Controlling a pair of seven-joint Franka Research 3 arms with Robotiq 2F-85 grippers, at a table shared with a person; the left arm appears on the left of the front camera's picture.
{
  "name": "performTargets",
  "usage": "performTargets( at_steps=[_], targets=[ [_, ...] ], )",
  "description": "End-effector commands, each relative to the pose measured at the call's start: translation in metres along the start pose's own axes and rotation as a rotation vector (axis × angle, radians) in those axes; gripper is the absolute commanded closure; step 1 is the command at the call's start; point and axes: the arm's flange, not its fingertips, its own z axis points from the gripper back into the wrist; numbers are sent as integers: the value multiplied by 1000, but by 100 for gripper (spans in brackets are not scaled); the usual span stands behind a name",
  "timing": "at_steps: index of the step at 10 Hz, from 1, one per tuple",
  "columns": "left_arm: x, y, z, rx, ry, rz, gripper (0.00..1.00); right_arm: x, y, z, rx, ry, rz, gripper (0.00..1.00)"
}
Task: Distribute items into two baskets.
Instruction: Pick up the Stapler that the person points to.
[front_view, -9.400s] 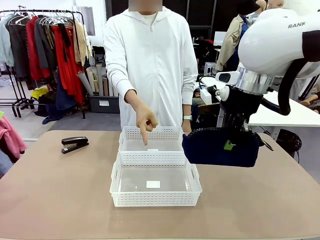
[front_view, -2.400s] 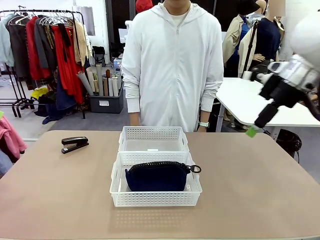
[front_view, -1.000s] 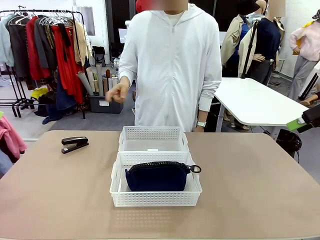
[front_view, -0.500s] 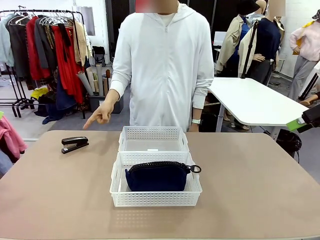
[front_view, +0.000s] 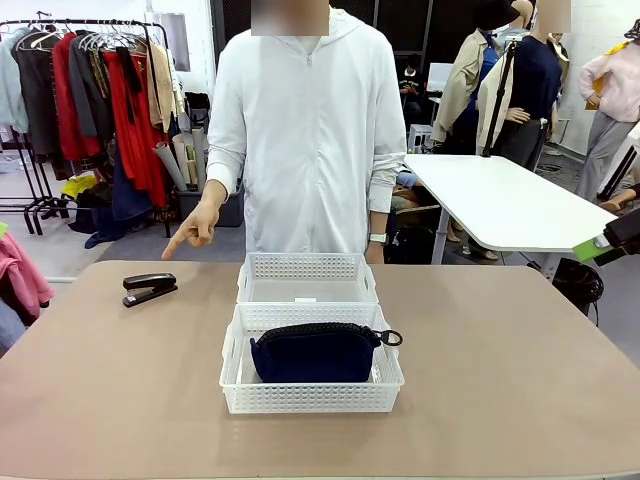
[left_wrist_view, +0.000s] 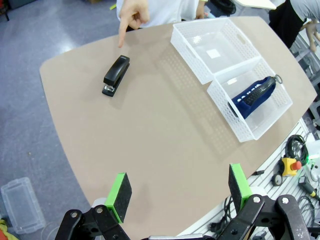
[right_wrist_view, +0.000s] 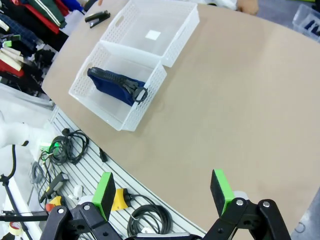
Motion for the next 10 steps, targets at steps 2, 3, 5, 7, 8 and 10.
performTargets(
  at_steps=[2,3,5,7,8,10],
  targets=[
    [-1,0,0,-4,-3,-1,0,0,0,0,-2,-3,-4,0],
    [-1,0,0,-4,-3,-1,0,0,0,0,-2,-3,-4,0],
    [8,6,-1,23,5,-18,0,0,0,0,-2,-3,-4,0],
    [32,19,-6,24,13,-21,0,0,0,0,-2,-3,-4,0],
    [46,28,-16,66,37,-4,0,0,0,0,-2,-3,-4,0],
    [73,43,-42,35,129,-36,0,0,0,0,-2,-3,-4,0]
  ],
)
